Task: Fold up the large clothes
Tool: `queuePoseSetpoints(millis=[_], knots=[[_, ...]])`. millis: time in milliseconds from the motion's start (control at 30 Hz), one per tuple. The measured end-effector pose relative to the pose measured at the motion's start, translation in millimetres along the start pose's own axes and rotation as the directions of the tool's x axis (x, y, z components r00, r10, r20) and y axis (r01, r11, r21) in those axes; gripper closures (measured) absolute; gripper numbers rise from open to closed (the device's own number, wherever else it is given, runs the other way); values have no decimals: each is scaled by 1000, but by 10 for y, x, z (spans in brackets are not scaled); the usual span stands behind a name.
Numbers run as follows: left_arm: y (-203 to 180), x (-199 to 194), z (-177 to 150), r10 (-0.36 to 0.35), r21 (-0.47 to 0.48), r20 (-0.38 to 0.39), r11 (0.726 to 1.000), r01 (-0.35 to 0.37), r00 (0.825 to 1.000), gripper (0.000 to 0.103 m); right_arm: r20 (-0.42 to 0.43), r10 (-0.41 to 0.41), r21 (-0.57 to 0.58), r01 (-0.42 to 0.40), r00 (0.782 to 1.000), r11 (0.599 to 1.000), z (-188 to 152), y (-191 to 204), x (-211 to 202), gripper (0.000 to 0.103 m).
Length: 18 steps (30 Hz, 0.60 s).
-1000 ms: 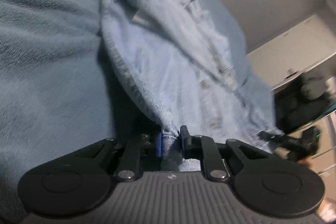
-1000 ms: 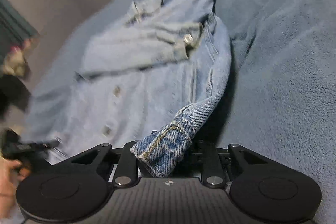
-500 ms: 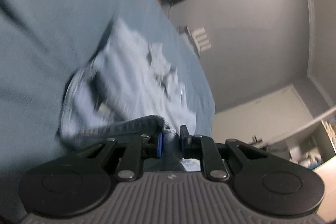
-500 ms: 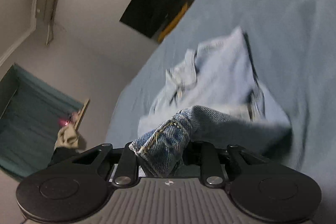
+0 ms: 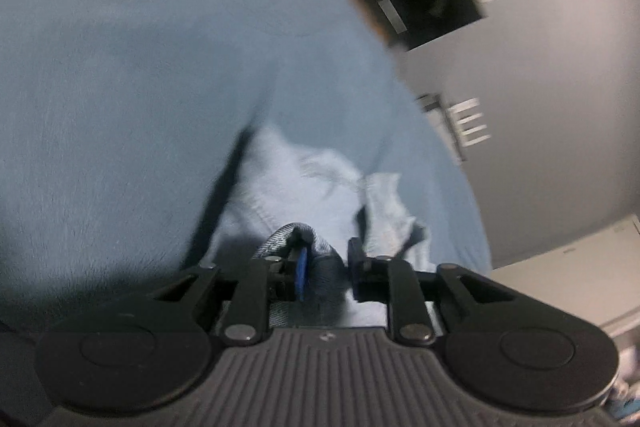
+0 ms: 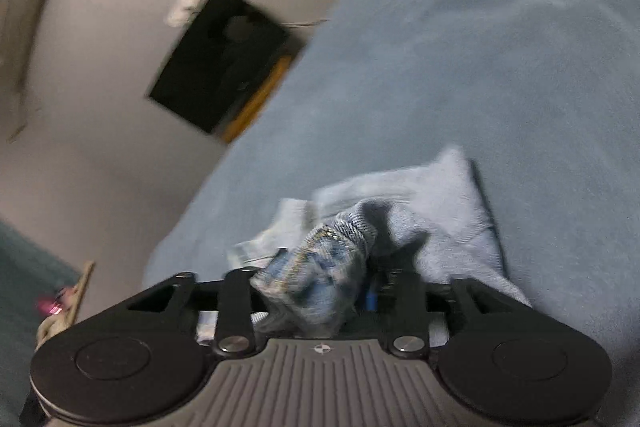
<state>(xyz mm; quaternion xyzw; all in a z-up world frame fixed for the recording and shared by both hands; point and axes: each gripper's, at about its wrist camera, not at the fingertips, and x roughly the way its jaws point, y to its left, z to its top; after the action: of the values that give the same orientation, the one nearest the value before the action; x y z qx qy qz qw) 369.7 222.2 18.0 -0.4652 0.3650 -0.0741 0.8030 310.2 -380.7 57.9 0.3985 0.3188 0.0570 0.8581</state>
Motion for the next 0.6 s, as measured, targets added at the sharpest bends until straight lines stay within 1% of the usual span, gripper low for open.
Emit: queuePoseSetpoints(millis=[33, 67, 100, 133, 167, 200, 267, 300, 333, 367, 400, 433, 467, 500, 533, 567, 600], knots=[[13, 14, 5, -6, -12, 3, 1000, 6, 1000, 72, 19, -24, 6, 24, 1000, 1000, -36, -44, 41, 45], [11, 0, 0, -22, -10, 25, 1000, 23, 999, 54, 44, -35, -3, 35, 998, 999, -79, -68, 57, 37], [-2, -63, -9, -33, 8, 74, 999, 33, 997, 41, 77, -26, -22, 27, 997, 999, -112, -83, 34, 34], [-2, -147, -43, -17, 29, 126, 999, 14, 992, 17, 119, -3, -52, 10, 993, 999, -149, -98, -11, 29], [-23, -244, -63, 14, 52, 186, 998, -24, 982, 11, 146, 8, -85, 5, 989, 996, -178, -112, -49, 25], [-48, -327, -92, 32, 93, 230, 994, -55, 973, 11, 160, 5, -118, 14, 987, 993, -208, -112, -78, 25], [-109, -394, -163, 46, 205, 239, 974, -97, 970, 11, 165, -6, -212, 41, 986, 976, -299, -91, -92, 27], [-147, -404, -230, 73, 265, 244, 954, -139, 967, 11, 165, -20, -274, 65, 986, 960, -361, -57, -68, 28], [-194, -400, -325, 107, 335, 260, 922, -193, 960, 11, 167, -42, -347, 99, 985, 933, -447, -39, -81, 28], [-229, -366, -418, 129, 397, 268, 888, -231, 955, 11, 170, -73, -435, 142, 983, 889, -579, -12, -130, 29], [-258, -315, -525, 154, 463, 271, 845, -269, 950, 11, 180, -105, -501, 183, 978, 846, -671, 23, -104, 29], [-274, -265, -659, 188, 524, 277, 792, -313, 942, 11, 189, -137, -553, 221, 972, 804, -739, 49, -79, 29], [-273, -224, -785, 228, 576, 291, 734, -361, 929, 11, 200, -173, -595, 260, 964, 761, -829, 60, -20, 33], [-280, -164, -891, 265, 618, 312, 673, -407, 912, 11, 226, -212, -619, 308, 951, 722, -873, 63, 4, 33], [-267, -98, -993, 311, 647, 350, 602, -468, 884, 11, 259, -243, -625, 354, 935, 696, -888, 44, 4, 35], [-224, -61, -1065, 348, 652, 378, 558, -514, 858, 11, 286, -275, -618, 395, 918, 679, -919, -17, 6, 33], [-172, -42, -1088, 365, 645, 385, 550, -530, 848, 10, 296, -296, -596, 417, 908, 686, -907, -109, 11, 28]])
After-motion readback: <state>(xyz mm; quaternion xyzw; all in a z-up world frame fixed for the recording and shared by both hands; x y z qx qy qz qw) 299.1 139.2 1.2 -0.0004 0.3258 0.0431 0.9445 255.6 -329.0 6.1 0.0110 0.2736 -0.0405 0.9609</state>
